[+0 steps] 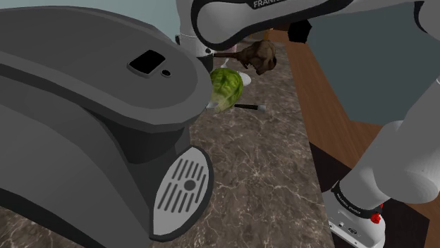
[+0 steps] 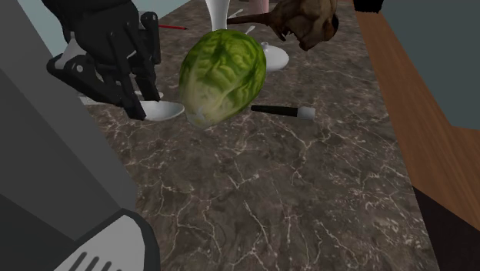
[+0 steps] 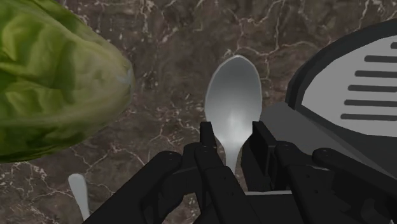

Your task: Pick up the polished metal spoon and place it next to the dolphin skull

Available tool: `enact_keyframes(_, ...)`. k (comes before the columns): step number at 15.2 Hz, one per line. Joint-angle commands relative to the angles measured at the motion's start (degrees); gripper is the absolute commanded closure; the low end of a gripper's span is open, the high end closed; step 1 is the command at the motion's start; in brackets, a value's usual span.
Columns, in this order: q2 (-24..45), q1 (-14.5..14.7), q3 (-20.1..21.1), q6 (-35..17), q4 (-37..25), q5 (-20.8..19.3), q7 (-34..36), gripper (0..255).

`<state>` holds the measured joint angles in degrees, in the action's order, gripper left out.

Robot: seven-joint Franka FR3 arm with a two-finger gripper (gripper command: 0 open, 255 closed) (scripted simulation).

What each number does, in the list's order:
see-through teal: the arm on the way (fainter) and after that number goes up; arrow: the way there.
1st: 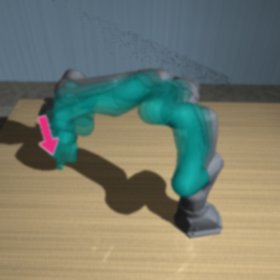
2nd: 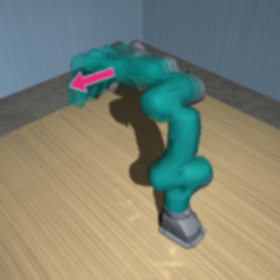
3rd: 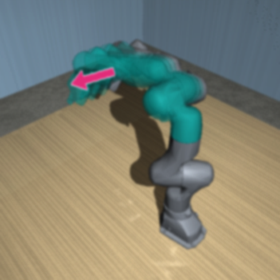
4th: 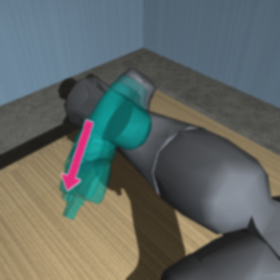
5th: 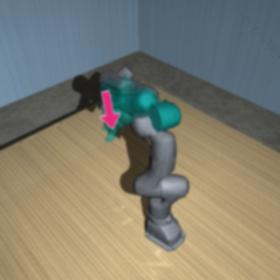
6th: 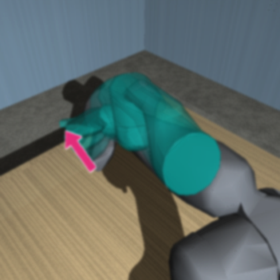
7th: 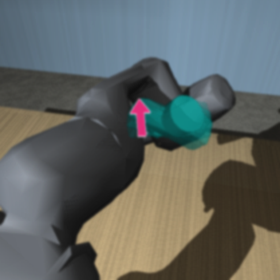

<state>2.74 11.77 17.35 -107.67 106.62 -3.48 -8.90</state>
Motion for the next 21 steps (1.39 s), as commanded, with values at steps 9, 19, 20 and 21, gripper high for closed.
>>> enact_keyframes(9,-0.44,0.04,0.05,7.71,-7.28,0.25,-0.41,255)
enact_keyframes(19,0.39,0.21,0.17,15.64,-16.00,0.05,-0.55,255)
enact_keyframes(20,0.56,0.24,0.20,16.46,-16.98,0.00,-0.55,255)
enact_keyframes(21,0.58,0.25,0.20,16.62,-17.15,0.00,-0.55,255)
